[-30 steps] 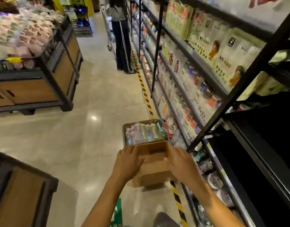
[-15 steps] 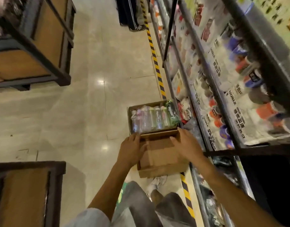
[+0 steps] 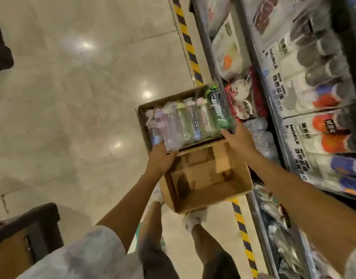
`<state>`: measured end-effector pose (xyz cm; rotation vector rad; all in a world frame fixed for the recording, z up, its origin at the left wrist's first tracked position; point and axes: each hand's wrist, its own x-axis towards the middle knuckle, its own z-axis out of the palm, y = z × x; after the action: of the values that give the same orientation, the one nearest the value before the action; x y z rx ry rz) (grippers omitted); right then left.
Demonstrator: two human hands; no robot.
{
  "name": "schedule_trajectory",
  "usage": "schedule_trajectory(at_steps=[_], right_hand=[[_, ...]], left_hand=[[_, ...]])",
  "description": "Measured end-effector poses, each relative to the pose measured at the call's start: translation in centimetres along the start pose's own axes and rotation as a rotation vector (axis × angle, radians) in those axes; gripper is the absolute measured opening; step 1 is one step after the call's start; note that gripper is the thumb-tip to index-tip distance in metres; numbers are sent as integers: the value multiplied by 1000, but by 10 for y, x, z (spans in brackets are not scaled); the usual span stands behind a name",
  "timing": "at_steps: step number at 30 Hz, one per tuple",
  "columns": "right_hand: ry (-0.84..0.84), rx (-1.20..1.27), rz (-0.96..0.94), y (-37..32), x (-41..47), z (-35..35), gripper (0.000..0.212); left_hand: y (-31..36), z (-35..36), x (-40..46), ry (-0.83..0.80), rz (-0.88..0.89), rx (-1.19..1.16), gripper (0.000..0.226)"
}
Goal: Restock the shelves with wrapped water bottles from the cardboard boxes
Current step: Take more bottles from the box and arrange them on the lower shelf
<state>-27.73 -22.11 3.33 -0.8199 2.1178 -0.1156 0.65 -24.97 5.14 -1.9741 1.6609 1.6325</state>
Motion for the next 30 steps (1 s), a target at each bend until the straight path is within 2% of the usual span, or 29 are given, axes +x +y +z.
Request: schedule_trajectory(at_steps=[7,9,11,13,15,19,23,26,30], right_hand=[[83,-92,81,14,147,62,95],[110,-110,97,18,180,69,98],[129,-84,98,24,213,73,106],[131,-6,137,32,238,74,115],[103,23,146,36,251,78,110],[184,-97,140,31,257,98,114],[197,-87,217,28,259,105,126],[187,-113,250,23,265,103,125],[171,-107,277,23,275,103,125]], left_hand=[[-50,39,162,62,-204,-203,84],[-72,58,204,106,-237,-255,104],[-74,68,226,104,-252,-329,112],[-66,75,235,59,-274,-350,104],[-63,86,246,45,-292,-333,110],[-63,100,264,93,-374,-305,127],[-67,106,273,134,-418,-335,128],[-74,109,280,147,-416,-339,129],[-80,110,283,163,-332,-296,103]])
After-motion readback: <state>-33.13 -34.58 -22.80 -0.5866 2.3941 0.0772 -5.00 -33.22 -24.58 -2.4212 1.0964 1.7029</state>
